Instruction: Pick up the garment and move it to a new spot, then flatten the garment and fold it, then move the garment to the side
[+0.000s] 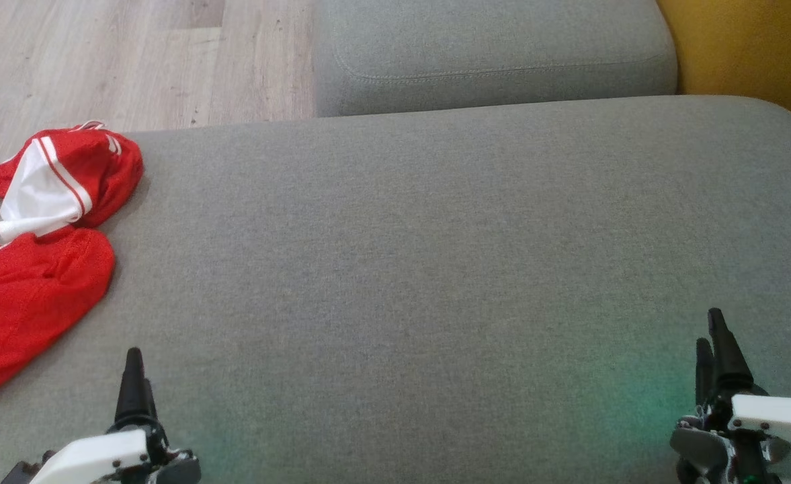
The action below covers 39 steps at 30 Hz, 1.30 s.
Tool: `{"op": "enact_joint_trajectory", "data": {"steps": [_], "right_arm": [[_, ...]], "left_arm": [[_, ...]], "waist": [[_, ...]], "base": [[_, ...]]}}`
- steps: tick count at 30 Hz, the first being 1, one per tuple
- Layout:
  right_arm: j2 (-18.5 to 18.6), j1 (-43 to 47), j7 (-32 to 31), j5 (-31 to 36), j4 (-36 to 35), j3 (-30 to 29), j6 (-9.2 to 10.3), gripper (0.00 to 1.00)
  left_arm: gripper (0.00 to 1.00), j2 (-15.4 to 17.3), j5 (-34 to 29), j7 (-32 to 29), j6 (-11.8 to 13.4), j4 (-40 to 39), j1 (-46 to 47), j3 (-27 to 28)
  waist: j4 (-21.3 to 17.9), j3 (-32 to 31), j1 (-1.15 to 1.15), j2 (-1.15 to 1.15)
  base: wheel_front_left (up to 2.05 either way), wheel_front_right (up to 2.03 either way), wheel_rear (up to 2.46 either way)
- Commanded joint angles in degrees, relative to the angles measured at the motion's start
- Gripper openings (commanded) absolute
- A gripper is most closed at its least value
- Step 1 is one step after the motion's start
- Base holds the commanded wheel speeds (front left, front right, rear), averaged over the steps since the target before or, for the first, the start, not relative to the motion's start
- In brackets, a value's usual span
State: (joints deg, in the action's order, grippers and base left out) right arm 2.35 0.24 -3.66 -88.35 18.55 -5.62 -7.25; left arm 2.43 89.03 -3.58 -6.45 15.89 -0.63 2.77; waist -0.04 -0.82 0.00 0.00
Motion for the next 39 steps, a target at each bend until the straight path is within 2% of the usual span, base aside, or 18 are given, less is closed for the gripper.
{"op": "enact_joint_trajectory", "data": {"steps": [1,17,39], "right_arm": [[0.2,-1.6,0.8,1.8,-2.5,0.5,-0.07,1.0],[0.2,-0.4,3.3,15.5,-6.6,3.0,-0.1,1.0],[0.3,0.7,7.2,35.3,-7.7,8.6,-0.14,1.0]], "left_arm": [[1.0,0.2,-1.9,0.6,0.3,-2.8,0.7,-0.2],[1.0,0.3,-14.9,3.2,1.2,-6.8,-0.4,-2.2],[1.0,0.4,-34.9,7.1,0.2,-8.2,-3.3,-4.6]], "waist": [[0.0,-0.1,0.0,0.0],[0.2,-0.9,0.0,0.0],[0.8,-1.9,0.0,0.0]], "base": [[0.0,0.0,0.0],[0.0,0.0,0.0],[0.0,0.0,0.0]]}}
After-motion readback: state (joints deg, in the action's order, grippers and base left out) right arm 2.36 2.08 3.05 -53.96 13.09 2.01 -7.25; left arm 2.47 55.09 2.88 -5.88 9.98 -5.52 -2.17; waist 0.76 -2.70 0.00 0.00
